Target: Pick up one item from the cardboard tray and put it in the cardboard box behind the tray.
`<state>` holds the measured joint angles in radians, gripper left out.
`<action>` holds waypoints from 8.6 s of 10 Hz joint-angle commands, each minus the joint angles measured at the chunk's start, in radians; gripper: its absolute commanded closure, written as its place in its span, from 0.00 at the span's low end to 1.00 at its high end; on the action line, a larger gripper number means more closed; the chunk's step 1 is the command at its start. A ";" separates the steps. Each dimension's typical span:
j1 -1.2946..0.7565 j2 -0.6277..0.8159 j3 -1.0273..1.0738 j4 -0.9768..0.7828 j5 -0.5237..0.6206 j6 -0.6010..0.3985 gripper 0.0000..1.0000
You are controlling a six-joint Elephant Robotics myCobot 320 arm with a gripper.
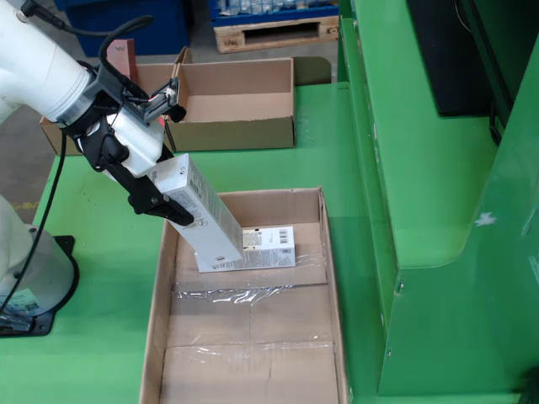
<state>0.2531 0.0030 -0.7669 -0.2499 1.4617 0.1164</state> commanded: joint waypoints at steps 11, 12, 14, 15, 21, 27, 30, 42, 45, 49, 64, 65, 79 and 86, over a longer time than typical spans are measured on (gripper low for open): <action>0.507 0.214 -0.141 -0.025 -0.054 0.125 1.00; 0.598 0.214 -0.116 -0.056 -0.079 0.161 1.00; 0.713 0.212 -0.102 -0.085 -0.102 0.213 1.00; 0.763 0.210 -0.089 -0.107 -0.109 0.230 1.00; 1.091 0.238 -0.041 -0.209 -0.180 0.342 1.00; 1.371 0.211 0.033 -0.262 -0.212 0.411 1.00; 1.384 0.172 0.038 -0.225 -0.200 0.395 1.00; 0.973 -0.556 0.767 -0.072 -0.032 0.131 1.00; 0.973 -0.556 0.767 -0.072 -0.032 0.131 1.00; 0.973 -0.556 0.767 -0.072 -0.032 0.131 1.00; 0.886 -0.639 0.767 0.061 0.017 0.063 1.00; 0.825 -0.725 0.767 0.264 0.019 0.017 1.00; 0.797 -0.788 0.767 0.423 -0.022 -0.011 1.00; 0.768 -0.795 0.767 0.315 0.056 -0.002 1.00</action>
<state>1.0568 -0.8130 -0.0276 0.1564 1.4465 0.1058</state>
